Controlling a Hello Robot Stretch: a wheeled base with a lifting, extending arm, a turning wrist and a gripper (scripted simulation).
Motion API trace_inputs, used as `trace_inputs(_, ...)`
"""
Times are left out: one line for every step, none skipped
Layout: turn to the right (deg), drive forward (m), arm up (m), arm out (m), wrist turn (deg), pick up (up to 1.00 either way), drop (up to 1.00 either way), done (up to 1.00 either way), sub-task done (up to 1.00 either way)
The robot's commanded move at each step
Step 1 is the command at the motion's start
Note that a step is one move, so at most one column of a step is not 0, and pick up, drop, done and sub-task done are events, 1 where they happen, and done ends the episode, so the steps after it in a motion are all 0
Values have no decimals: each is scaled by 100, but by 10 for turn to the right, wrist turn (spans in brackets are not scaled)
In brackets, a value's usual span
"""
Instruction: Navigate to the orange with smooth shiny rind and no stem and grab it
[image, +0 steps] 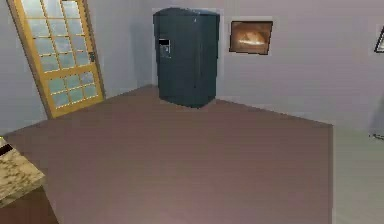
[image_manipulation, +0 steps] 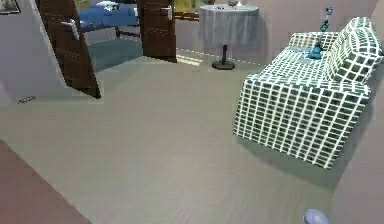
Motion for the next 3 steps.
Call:
trace_inputs(330, 0, 0, 0, 0, 0, 0, 0, 0)
trace_inputs(0, 25, 0, 0, 0, 0, 0, 0, 0)
trace_inputs(-390, 0, 0, 0, 0, 0, 0, 0, 0)
